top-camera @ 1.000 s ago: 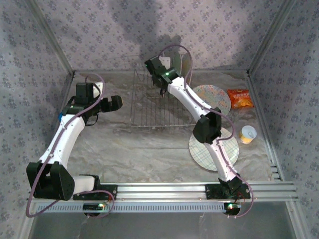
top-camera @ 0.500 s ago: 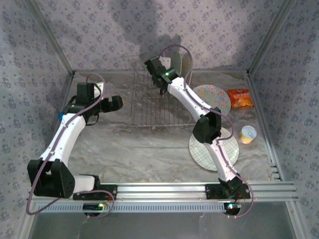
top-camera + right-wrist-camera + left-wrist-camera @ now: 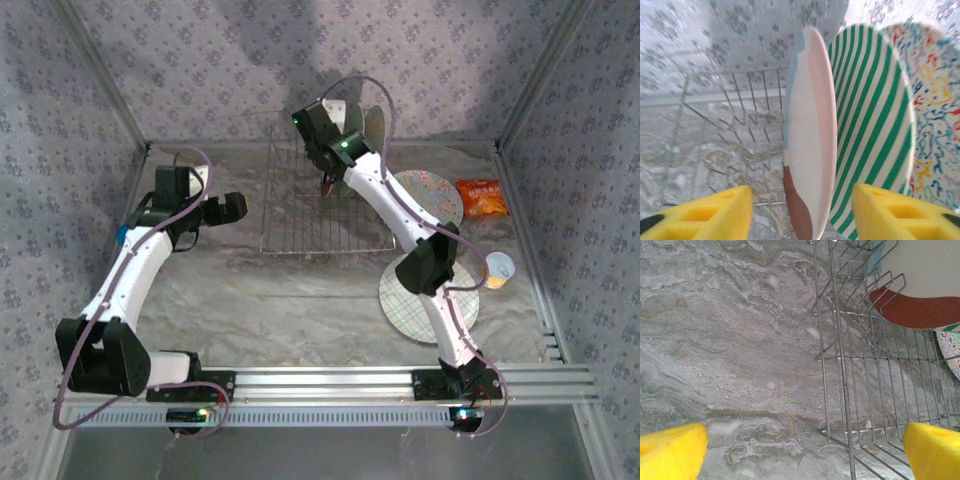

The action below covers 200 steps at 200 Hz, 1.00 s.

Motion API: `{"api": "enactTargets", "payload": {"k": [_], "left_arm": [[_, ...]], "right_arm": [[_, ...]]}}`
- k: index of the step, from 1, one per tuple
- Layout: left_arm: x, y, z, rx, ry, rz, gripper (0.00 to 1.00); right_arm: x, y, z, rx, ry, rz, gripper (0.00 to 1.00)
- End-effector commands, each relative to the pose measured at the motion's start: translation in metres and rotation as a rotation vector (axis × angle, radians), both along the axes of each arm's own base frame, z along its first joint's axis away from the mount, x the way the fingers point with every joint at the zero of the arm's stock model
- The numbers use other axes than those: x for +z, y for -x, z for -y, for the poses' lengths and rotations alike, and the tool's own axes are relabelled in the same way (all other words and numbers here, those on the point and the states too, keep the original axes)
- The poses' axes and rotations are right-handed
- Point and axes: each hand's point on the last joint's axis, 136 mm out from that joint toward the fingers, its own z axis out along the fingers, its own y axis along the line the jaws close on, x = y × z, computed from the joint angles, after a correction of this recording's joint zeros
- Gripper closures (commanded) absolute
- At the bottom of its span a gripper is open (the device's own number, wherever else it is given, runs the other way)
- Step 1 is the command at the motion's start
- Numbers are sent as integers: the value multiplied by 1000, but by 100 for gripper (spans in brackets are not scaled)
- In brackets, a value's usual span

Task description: Load the plates into the dish rack

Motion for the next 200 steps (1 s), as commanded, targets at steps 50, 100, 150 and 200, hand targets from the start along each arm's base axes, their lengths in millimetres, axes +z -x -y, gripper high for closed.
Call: {"api": "enactTargets", "payload": {"k": [50, 100, 150, 200], "left_arm": [[9, -5, 2, -7, -21, 27, 1], [12, 0, 7, -27, -62, 45, 1], [22, 10, 24, -69, -56, 90, 1], [67, 56, 93, -191, -57, 158, 1]], "right_arm": [[107, 68, 40, -5, -25, 145, 12], [129, 109, 85, -29, -46, 180, 5], [100, 160, 161, -84, -169, 87, 1], [40, 213, 223, -133, -278, -117, 1]]}}
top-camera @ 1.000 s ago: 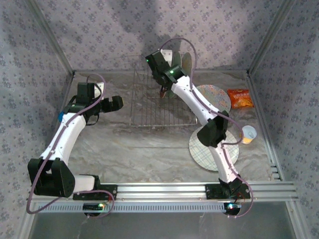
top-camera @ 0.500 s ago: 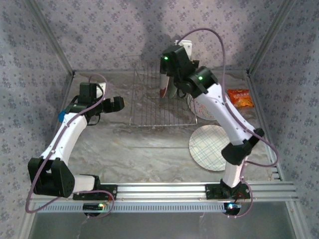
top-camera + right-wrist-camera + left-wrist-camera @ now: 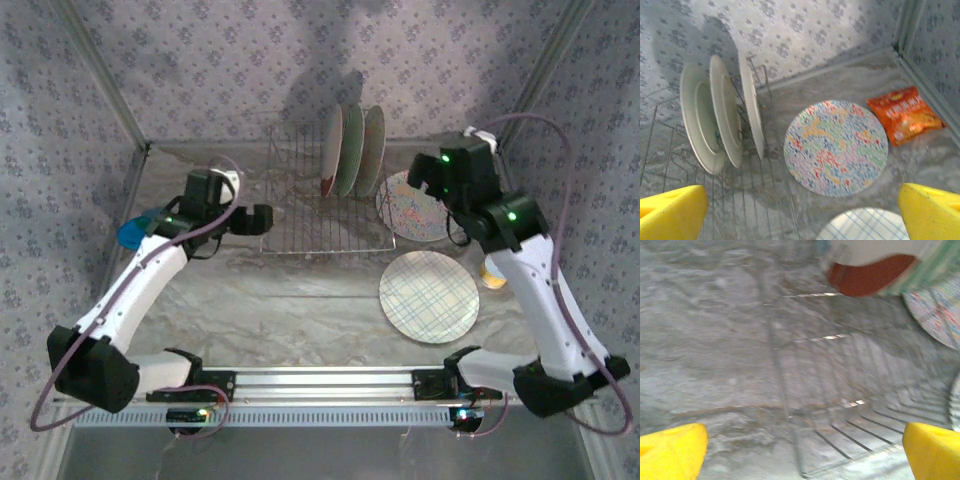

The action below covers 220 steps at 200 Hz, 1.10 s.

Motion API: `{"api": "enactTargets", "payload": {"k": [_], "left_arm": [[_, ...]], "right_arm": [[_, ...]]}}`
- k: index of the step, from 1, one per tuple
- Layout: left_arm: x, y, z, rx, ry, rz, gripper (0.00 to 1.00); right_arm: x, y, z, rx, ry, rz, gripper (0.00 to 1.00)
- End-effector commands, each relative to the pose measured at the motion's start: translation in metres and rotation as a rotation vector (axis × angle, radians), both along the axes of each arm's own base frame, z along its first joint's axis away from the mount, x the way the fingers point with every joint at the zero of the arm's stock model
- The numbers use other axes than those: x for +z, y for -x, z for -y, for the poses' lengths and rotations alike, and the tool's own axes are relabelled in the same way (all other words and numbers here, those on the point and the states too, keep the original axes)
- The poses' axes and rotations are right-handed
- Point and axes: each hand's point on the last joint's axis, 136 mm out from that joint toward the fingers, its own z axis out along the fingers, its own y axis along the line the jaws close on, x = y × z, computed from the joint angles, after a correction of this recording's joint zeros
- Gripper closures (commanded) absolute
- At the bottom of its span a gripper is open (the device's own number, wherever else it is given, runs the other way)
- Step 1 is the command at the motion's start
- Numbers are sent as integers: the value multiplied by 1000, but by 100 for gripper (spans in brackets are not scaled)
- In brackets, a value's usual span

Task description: Load the plates into the dish rack

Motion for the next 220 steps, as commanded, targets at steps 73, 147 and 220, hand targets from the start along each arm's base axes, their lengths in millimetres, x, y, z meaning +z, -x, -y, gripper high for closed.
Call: {"api": "enactTargets", "payload": {"k": [73, 147, 220], "left_arm": [[32, 100, 142, -114, 257, 28, 1], [-39, 128, 238, -56, 223, -134, 1], [-84, 142, 274, -27, 236, -256, 1]], "right_arm": [[-164, 76, 20, -19, -296, -418, 1], [-248, 103, 37, -136, -424, -547, 1], [-290, 104, 51, -189, -536, -556, 1]]}}
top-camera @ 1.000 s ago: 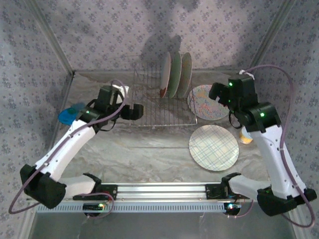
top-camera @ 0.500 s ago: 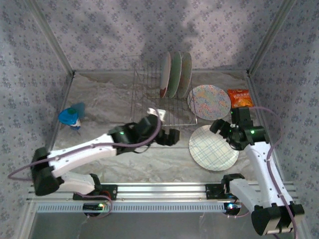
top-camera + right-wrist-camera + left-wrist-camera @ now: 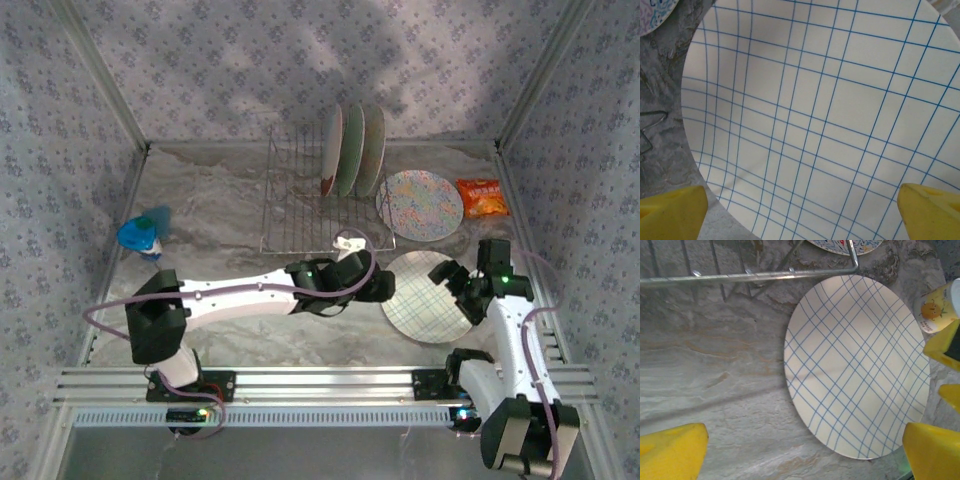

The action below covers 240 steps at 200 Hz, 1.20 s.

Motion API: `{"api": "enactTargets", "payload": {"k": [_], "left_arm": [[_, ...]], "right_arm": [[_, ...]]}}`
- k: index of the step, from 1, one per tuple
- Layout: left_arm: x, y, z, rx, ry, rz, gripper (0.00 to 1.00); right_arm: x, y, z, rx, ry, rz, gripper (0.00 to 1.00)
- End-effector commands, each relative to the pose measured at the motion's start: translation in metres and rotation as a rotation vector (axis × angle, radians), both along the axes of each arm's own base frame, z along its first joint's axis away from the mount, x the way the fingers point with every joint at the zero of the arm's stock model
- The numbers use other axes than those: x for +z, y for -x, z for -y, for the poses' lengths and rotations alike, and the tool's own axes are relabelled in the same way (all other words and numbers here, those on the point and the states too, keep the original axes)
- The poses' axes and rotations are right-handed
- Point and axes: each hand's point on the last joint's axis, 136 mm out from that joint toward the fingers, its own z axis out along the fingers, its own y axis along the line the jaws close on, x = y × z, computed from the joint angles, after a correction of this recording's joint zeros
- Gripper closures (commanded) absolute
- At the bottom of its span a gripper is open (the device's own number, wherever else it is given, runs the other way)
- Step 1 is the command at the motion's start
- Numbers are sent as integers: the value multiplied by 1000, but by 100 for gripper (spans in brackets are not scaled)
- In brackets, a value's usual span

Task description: Load the plates into the dish rack

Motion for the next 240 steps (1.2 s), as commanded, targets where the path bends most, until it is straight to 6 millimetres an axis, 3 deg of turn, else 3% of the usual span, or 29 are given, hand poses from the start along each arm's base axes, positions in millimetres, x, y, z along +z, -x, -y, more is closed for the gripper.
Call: {"api": "enactTargets", "payload": {"k": [1, 73, 142, 240], "left_arm": [[-4, 8, 18, 22, 60, -44, 1], [-43, 26, 46, -15, 11, -123, 1], [-55, 28, 68, -50, 60, -154, 1], [-84, 18, 66, -18, 74, -222, 1]], "right_arm": [[-4, -6, -2, 13, -38, 39, 1], [-21, -10, 6, 27, -28, 12, 1], [-32, -9, 9, 22, -23, -17, 1], [-51, -3, 9, 11, -29, -60, 1]]}}
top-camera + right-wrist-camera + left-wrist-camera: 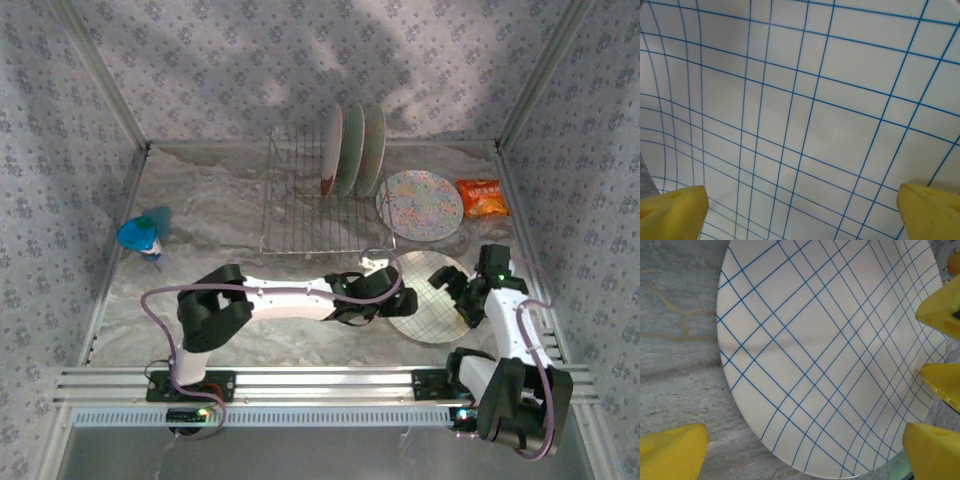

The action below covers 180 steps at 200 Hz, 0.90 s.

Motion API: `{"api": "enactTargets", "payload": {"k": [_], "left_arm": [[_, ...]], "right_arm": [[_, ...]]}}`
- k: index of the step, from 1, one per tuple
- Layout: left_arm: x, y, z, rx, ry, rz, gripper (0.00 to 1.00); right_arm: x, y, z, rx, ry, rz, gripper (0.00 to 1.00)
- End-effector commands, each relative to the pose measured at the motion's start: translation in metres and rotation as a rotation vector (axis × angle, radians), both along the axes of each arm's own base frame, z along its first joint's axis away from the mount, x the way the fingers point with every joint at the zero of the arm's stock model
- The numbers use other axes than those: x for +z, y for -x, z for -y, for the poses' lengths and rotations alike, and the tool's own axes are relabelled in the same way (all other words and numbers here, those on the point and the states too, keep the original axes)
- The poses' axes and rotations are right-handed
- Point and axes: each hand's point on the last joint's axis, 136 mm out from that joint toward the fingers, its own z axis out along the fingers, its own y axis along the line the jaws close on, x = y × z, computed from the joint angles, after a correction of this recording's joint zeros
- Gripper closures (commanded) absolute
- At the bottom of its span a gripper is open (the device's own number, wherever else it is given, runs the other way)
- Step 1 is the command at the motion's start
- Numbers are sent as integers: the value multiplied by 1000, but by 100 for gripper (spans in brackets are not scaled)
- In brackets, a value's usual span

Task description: Load the plates into the dish rack

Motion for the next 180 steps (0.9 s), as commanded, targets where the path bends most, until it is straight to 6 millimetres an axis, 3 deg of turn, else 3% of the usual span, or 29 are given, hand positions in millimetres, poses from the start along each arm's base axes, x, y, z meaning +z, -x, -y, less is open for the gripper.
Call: {"api": "enactTargets", "payload": {"k": [1, 86, 180], "left_arm": [[-10, -1, 3, 12, 20, -39, 1], [-25, -15, 2, 45, 17, -54, 1], [-19, -25, 21, 48, 62, -61, 4]], "right_arm": [[-7, 3, 1, 2, 2, -11, 1], [-19, 7, 1, -6, -5, -41, 1], [-25, 10, 1, -8, -8, -53, 1]]}}
